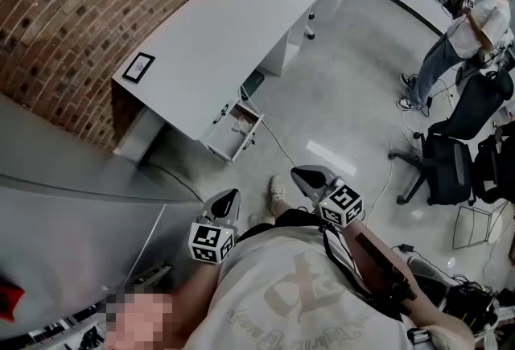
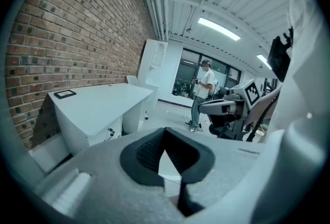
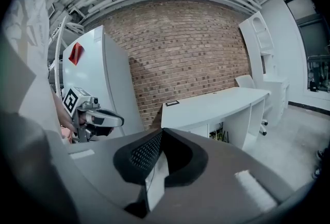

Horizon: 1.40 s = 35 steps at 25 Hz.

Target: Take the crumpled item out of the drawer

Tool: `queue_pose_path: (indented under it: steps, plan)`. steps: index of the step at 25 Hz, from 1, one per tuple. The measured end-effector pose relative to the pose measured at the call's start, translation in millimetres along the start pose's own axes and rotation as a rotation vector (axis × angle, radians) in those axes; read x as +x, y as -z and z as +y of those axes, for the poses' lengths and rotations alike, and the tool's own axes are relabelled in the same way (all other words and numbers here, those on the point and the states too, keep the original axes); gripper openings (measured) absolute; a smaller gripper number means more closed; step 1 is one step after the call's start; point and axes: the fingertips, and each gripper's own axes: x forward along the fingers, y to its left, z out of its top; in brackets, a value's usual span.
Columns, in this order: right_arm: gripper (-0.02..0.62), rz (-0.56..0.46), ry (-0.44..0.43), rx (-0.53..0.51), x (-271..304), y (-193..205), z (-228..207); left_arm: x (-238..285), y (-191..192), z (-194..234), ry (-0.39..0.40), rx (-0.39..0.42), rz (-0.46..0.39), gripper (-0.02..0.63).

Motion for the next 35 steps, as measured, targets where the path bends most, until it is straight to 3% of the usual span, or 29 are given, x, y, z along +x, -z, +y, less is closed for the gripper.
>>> queue_pose_path:
  steps: [18,35]
  plan:
    - [0.008,0.017,-0.034,0.016,45,-5,-15,0,-12,32,-0.043,-0.016,-0.025,0.003]
    - [0.008,0.024,-0.033,0.061,99,-23,-115,90,-44,67,-0.020,-0.016,0.068,0.003]
